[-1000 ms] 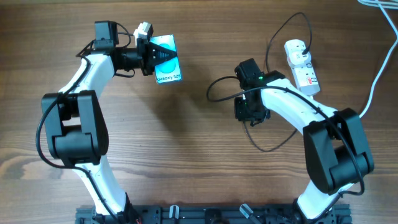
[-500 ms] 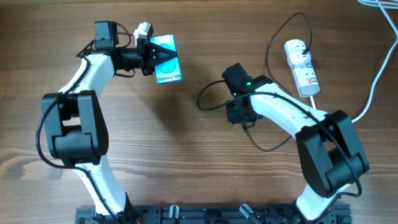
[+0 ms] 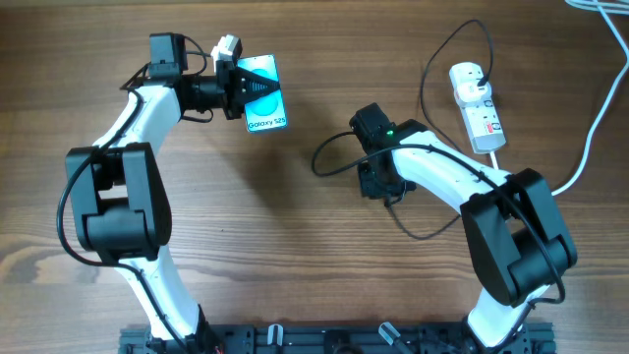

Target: Plug charger to phone and switch on socket

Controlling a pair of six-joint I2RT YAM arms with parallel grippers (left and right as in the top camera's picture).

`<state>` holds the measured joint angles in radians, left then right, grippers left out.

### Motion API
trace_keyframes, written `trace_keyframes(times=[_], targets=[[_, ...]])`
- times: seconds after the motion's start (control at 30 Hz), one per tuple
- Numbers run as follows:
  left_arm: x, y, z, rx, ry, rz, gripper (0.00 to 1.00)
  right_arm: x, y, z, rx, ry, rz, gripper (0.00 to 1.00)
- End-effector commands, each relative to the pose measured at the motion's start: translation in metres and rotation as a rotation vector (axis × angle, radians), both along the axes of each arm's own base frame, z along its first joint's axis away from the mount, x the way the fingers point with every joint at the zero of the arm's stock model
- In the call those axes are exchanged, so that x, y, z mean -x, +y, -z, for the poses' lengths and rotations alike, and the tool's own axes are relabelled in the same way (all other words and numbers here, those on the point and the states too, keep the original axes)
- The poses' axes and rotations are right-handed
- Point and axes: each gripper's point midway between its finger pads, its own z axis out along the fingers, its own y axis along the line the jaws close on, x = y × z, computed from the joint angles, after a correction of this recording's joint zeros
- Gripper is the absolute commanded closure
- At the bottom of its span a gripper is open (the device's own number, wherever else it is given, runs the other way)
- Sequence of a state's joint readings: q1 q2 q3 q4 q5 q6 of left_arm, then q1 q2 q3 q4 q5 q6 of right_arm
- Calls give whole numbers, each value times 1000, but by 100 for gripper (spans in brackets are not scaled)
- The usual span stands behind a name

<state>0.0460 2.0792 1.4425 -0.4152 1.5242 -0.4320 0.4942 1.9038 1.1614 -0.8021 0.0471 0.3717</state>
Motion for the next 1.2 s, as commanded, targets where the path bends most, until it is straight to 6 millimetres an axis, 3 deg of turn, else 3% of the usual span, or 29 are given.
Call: trace_keyframes(times=[0.0, 0.27, 0.33, 0.4, 0.5, 0.6, 0.7, 0.83, 1.0, 1.1, 1.17], targets=[[6, -2, -14, 26, -30, 21, 96, -2, -4, 5, 27, 5, -2, 87], [6, -2, -14, 26, -31, 21, 96, -3, -3, 5, 24, -2, -1, 81], [6, -2, -14, 26, -31, 21, 96, -5, -2, 5, 21, -7, -2, 92], [6, -2, -14, 26, -31, 21, 96, -3, -2, 5, 16, -2, -3, 96], [6, -2, -14, 26, -32, 21, 96, 2, 12, 5, -60, 34, -26, 96], [6, -2, -14, 26, -33, 21, 96, 7, 43, -3, -244, 68, -78, 96], [7, -2, -17, 42, -64, 32, 96, 5, 87, -41, -509, 33, -162, 96], [9, -2, -26, 40, -90, 32, 96, 5, 109, -85, -675, -22, -216, 96], [17, -3, -60, 9, -186, 18, 96, 20, 147, -142, -1002, -10, -345, 96], [22, -3, -83, -28, -254, -5, 96, 19, 155, -153, -1067, -17, -364, 96], [28, -3, -100, -35, -300, -10, 96, 22, 165, -171, -1169, -17, -415, 96]])
